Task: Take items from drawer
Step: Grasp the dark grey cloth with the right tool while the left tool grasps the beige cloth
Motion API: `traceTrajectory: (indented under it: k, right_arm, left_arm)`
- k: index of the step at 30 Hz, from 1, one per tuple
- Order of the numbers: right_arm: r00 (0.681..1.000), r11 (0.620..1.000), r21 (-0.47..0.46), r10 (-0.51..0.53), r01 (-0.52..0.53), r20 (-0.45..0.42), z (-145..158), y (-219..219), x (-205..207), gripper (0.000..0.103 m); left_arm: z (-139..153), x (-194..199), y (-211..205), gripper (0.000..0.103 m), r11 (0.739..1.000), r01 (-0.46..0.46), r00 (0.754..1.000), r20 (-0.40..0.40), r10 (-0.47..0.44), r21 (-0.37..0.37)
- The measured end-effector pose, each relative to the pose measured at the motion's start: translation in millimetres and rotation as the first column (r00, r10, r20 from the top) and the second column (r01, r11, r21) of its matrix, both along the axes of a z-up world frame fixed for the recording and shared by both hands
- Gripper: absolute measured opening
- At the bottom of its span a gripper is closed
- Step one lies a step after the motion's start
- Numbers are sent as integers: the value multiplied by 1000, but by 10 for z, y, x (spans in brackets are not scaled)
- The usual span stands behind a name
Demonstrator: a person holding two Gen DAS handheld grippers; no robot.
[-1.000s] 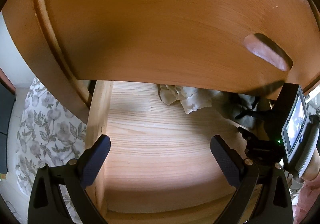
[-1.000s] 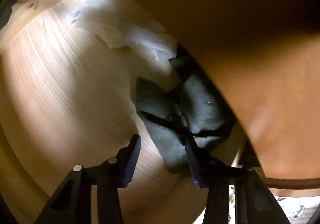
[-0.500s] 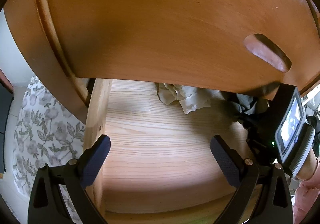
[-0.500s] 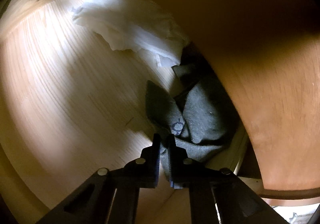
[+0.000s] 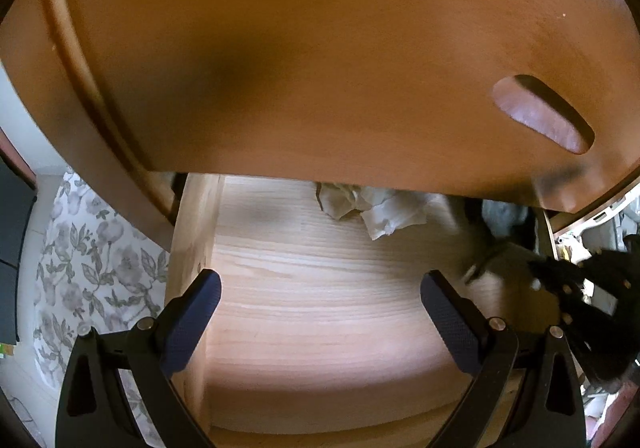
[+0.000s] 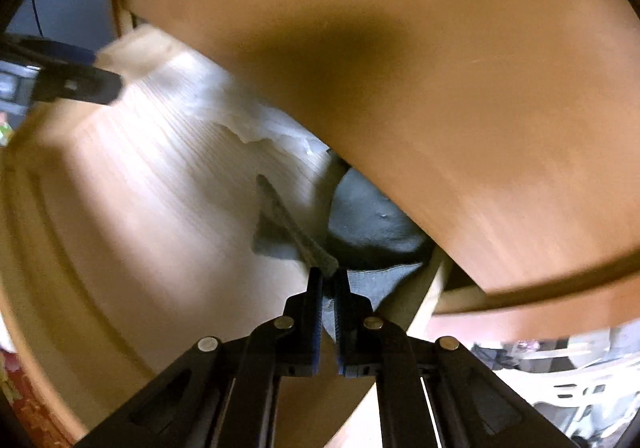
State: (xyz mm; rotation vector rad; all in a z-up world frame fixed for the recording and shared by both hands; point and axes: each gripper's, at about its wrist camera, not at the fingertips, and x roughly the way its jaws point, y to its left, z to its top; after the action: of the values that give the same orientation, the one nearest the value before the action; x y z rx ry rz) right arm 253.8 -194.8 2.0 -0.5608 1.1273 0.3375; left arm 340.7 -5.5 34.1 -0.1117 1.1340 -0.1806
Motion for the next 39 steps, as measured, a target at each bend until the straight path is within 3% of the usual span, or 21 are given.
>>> traceTrajectory:
  k: [2, 5, 7, 13, 18, 22, 24, 28, 33, 37, 39]
  right_arm:
    - [1000, 999, 39, -8, 8, -1, 67, -99, -116, 6]
    - [1000, 996, 89, -23, 23, -2, 172, -156, -203, 6]
    - [1000, 995, 99, -19, 18, 10, 258, -230, -241, 6]
    - [999, 991, 132, -39, 37, 11, 222, -344, -236, 6]
    - [999, 987, 157, -45, 43, 13, 244, -312, -231, 6]
    - [999, 985, 168, -40, 37, 11, 244, -331, -267, 6]
    - [999, 984, 173, -38, 36, 11, 228, -336, -266, 6]
    - [999, 983, 179, -35, 32, 13, 233, -345, -266, 6]
    - [999, 982, 185, -35, 32, 11, 231, -370, -260, 6]
    - [999, 982, 184, -33, 31, 8, 219, -376, -259, 6]
    - [999, 982, 185, -34, 32, 7, 228, -375, -261, 6]
  left_arm:
    - [-13, 28, -50, 99, 1000, -9, 1000, 6, 9, 11]
    - [-43, 77, -102, 86, 1000, -24, 1000, 1, 24, 7]
    - [-98, 131, -118, 84, 999, -52, 999, -16, 52, -8]
    - [-311, 244, -58, 67, 976, -182, 981, -91, 172, -123]
    - [-395, 300, -31, 54, 949, -244, 967, -122, 223, -199]
    - [-430, 306, -28, 51, 931, -266, 962, -127, 241, -249]
    - [-445, 300, -20, 45, 925, -275, 960, -129, 249, -263]
    - [-510, 281, 5, 33, 896, -310, 949, -155, 273, -317]
    - [-623, 241, 101, 31, 819, -389, 921, -194, 338, -421]
    - [-687, 225, 100, 27, 791, -411, 912, -212, 352, -453]
    - [-727, 217, 97, 17, 780, -427, 904, -227, 361, -458]
